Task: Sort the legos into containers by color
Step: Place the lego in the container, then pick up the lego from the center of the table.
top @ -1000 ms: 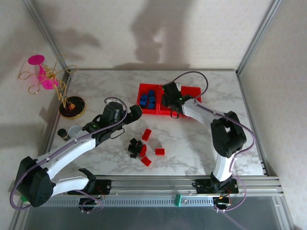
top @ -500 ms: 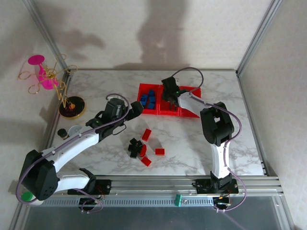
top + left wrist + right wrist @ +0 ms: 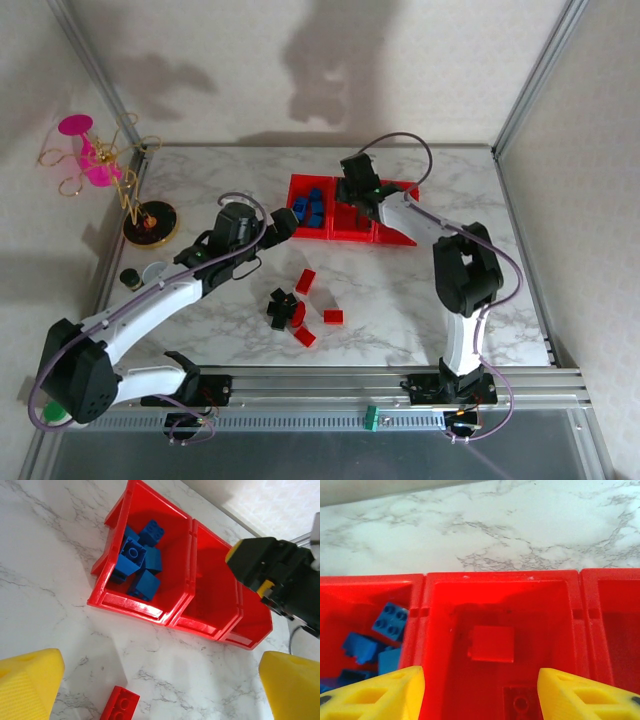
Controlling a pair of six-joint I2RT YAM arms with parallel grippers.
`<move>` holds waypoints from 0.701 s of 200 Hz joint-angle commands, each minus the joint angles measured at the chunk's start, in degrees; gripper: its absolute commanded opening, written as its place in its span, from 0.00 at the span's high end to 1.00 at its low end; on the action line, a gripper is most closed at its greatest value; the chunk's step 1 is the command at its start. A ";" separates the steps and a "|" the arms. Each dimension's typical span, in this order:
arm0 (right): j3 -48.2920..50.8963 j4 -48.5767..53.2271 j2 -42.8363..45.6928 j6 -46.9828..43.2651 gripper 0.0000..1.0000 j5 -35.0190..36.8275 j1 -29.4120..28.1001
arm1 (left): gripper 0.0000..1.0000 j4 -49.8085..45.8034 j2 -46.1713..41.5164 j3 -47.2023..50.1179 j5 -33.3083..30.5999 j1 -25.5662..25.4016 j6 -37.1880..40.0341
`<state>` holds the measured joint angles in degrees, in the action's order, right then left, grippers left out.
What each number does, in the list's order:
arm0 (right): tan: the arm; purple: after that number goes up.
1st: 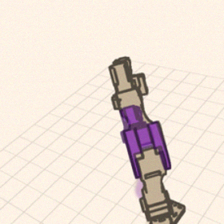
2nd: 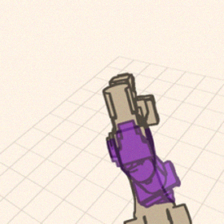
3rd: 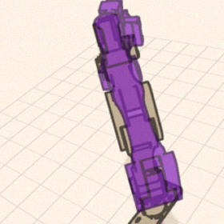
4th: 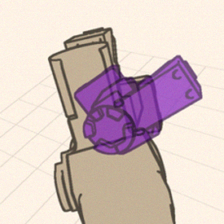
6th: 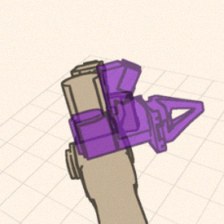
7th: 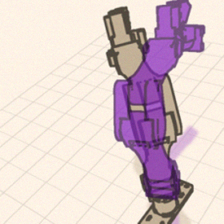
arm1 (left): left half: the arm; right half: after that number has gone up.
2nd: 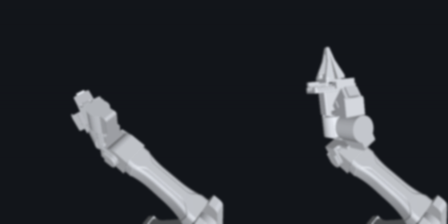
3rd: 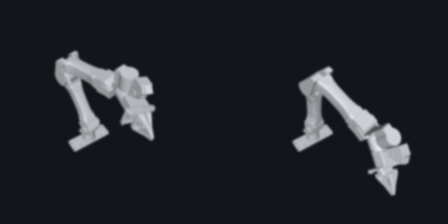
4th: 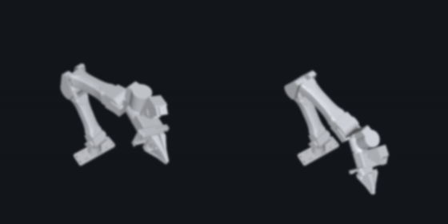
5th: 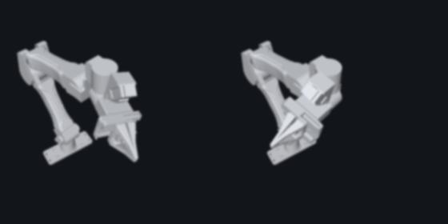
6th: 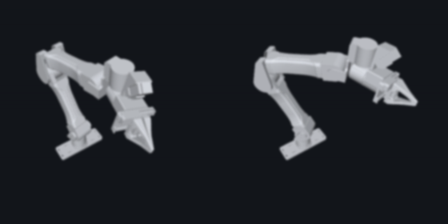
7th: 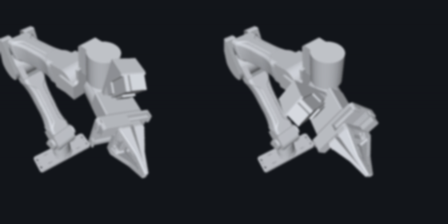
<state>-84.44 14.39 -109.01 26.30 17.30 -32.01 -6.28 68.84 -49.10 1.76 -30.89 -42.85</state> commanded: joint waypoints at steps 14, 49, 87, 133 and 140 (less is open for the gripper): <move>6.05 2.45 7.16 2.84 0.34 -1.08 -3.85 | 0.00 -2.33 -4.42 0.84 0.59 0.48 1.37; 11.18 3.51 10.60 6.76 0.30 -1.91 -7.47 | 0.00 -4.42 -7.65 4.28 0.13 0.48 1.23; 16.10 2.93 11.89 13.91 0.26 -2.59 -13.99 | 0.00 -6.13 -11.19 7.87 -0.53 0.46 0.59; 19.53 -0.47 9.80 22.81 0.24 -3.87 -19.47 | 0.00 -8.33 -14.37 10.45 -1.32 0.48 -0.19; 19.65 -0.60 9.26 24.19 0.24 -3.82 -20.10 | 0.00 -8.47 -14.89 10.87 -1.43 0.48 -0.43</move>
<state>-65.71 15.75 -98.87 43.42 14.00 -50.13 -12.73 56.14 -39.81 1.67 -30.89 -42.68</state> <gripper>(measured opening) 0.763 0.996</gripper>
